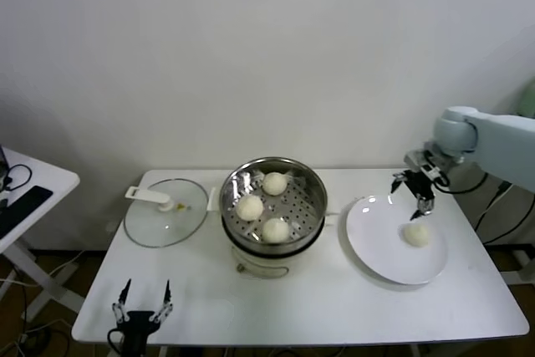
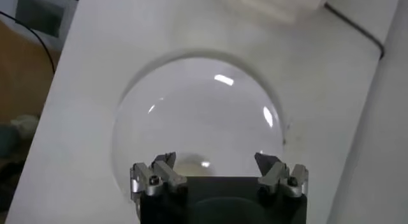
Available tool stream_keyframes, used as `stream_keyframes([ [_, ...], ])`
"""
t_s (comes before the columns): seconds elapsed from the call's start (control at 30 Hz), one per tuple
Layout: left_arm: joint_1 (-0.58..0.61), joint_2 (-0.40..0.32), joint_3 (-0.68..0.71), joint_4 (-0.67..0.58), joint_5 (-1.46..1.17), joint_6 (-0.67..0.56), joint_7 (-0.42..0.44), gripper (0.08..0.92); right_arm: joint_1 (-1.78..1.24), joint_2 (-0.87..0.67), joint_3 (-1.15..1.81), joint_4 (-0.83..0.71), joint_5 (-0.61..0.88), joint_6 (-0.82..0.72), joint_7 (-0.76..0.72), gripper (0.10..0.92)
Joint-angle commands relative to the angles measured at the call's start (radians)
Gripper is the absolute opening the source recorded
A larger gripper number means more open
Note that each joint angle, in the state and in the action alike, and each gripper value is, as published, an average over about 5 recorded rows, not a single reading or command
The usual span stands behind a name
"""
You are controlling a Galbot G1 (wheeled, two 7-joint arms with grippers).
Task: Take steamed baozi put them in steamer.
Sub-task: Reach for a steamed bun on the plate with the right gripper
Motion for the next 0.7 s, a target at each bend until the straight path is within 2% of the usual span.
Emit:
stream_keyframes([
  [0.03, -0.004, -0.01, 0.002, 0.015, -0.008, -0.008, 0.0, 0.823, -0.249, -0.086, 0.161, -0.095, -0.139, -0.052, 0.042, 0.823],
  [0.47, 0.006, -0.005, 0.001, 0.022, -0.002, -0.008, 0.002, 0.823, -0.46, -0.038, 0.395, -0.252, -0.232, -0.052, 0.102, 0.823],
  [0.7, 0.014, -0.004, -0.003, 0.021, 0.001, -0.008, 0.003, 0.823, -0.502, -0.017, 0.434, -0.277, -0.244, -0.053, 0.099, 0.823],
])
